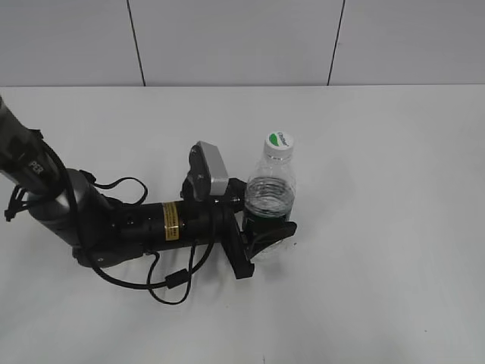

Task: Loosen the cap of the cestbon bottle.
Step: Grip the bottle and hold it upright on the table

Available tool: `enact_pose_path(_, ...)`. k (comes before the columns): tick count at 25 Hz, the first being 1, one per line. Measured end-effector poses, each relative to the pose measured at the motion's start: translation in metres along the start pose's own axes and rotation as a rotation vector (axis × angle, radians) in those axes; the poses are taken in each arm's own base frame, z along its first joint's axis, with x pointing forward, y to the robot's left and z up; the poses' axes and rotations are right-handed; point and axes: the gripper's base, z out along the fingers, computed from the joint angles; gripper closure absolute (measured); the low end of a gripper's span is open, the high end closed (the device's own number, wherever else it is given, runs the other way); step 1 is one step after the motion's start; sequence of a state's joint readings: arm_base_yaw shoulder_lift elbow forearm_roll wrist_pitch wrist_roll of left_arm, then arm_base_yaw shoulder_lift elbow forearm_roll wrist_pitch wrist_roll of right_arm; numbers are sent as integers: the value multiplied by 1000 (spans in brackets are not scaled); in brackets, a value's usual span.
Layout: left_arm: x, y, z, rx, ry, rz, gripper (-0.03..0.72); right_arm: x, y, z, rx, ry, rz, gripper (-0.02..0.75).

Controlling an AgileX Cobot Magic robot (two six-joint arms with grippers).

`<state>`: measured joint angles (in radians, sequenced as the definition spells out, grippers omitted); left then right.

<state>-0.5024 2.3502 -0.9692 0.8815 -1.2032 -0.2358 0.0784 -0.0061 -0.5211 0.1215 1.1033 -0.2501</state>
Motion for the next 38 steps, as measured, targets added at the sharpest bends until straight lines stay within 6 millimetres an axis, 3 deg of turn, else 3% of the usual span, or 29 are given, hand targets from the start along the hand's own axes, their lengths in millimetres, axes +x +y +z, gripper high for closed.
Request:
enact_pose_path(23,7,7,-7,-16,-37,-14,285,-4,1,1,-27,3,-58,150)
enact_pose_path(27,7,7,-7,-16,-37,-14,285,-26,-1,15,-84,95,-78,150)
enact_pose_path(30,7,7,-7,-16,-37,-14,285,-53,-7,30,-125,180,-76,150)
enact_pose_path(34,7,7,-7,-16,-37,-14,285,-94,-16,62,-176,290,-43,150)
enact_pose_path(38,7,7,-7,-16,-37,-14,285,-132,-26,110,-227,400,-1,150)
